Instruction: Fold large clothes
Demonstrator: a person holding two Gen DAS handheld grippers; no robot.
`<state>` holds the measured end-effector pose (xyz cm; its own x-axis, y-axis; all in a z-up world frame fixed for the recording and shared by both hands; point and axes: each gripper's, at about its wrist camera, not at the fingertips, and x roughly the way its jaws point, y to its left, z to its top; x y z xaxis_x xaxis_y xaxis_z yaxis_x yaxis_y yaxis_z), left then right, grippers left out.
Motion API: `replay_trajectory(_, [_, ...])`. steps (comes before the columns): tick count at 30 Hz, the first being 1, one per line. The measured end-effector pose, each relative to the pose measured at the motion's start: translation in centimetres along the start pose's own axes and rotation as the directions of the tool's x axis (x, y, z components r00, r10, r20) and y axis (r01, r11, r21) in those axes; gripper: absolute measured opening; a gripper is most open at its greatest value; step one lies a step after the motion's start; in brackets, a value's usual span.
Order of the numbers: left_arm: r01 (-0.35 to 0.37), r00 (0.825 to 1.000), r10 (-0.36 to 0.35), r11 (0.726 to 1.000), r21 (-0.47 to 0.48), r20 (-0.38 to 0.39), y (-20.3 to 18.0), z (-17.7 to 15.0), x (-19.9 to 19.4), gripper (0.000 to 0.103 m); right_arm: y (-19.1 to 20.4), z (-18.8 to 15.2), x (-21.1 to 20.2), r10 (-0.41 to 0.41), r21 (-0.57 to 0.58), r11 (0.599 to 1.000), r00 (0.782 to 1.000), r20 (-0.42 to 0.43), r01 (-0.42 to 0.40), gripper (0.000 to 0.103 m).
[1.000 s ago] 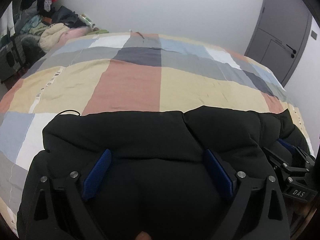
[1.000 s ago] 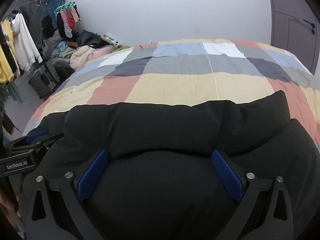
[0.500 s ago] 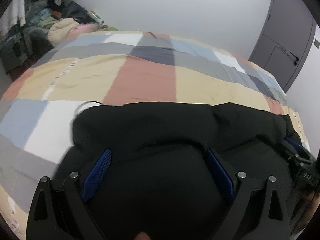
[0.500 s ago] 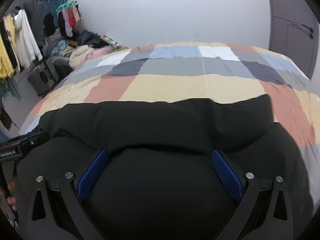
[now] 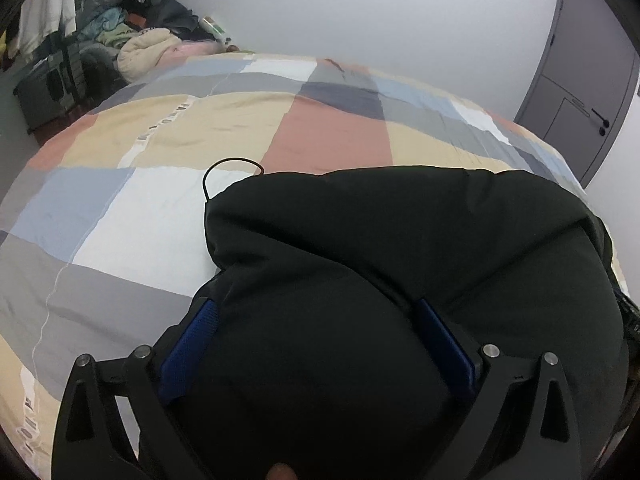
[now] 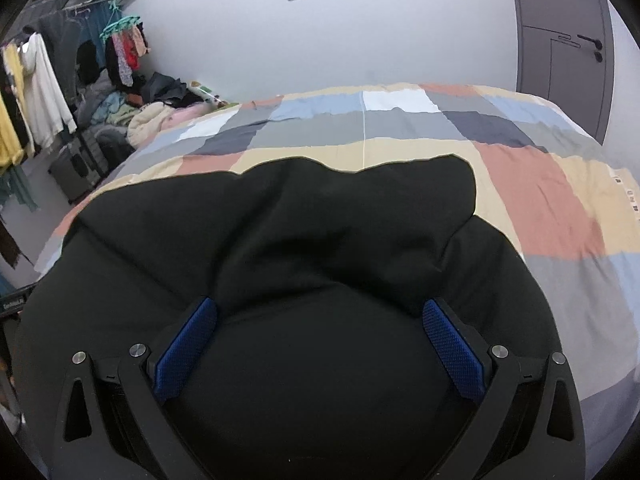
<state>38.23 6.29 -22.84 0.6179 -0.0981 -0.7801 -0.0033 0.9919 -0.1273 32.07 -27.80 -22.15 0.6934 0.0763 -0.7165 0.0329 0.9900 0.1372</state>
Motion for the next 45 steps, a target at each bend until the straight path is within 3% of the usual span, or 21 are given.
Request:
replay_trajectory(7, [-0.060, 0.998, 0.060, 0.998, 0.001, -0.032, -0.6, 0.3, -2.0, 0.099, -0.3, 0.6, -1.1, -0.014, 0.034, 0.999, 0.999, -0.045, 0.016, 0.103])
replay_trajectory(11, [-0.042, 0.999, 0.041, 0.999, -0.028, -0.019, -1.6, 1.1, -5.3, 0.099, -0.3, 1.8, -4.2, -0.004, 0.062, 0.998, 1.000, -0.029, 0.006, 0.103])
replay_trajectory(15, [-0.027, 0.999, 0.028, 0.999, -0.041, 0.015, -3.6, 2.8, -9.9, 0.099, 0.5, 3.5, -8.5, -0.006, 0.097, 0.995, 1.000, 0.008, 0.006, 0.103])
replay_trajectory(25, [0.005, 0.988, -0.016, 0.997, 0.072, 0.155, -10.0, 5.2, -24.9, 0.099, 4.4, 8.5, -22.2, 0.039, 0.032, 0.998, 0.987, 0.153, -0.045, 0.103])
replay_trajectory(29, [0.007, 0.977, -0.028, 0.995, 0.097, 0.209, -11.3, 4.7, -30.6, 0.099, 6.2, 9.4, -27.9, 0.062, -0.010, 0.998, 0.969, 0.238, -0.062, 0.103])
replay_trajectory(35, [0.002, 0.948, -0.029, 0.996, 0.086, 0.316, -12.0, 2.7, -39.1, 0.099, 9.5, 9.7, -34.5, 0.110, -0.084, 0.993, 0.946, 0.307, -0.088, 0.103])
replay_trajectory(42, [-0.002, 0.925, -0.030, 0.997, 0.082, 0.380, -11.5, -1.1, -45.3, 0.099, 11.2, 6.6, -39.6, 0.115, -0.109, 0.991, 0.933, 0.341, -0.082, 0.103])
replay_trajectory(45, [0.005, 0.923, -0.038, 0.996, 0.087, 0.383, -11.3, -3.2, -46.8, 0.099, 11.8, 4.7, -41.2, 0.122, -0.119, 0.989, 0.928, 0.351, -0.085, 0.103])
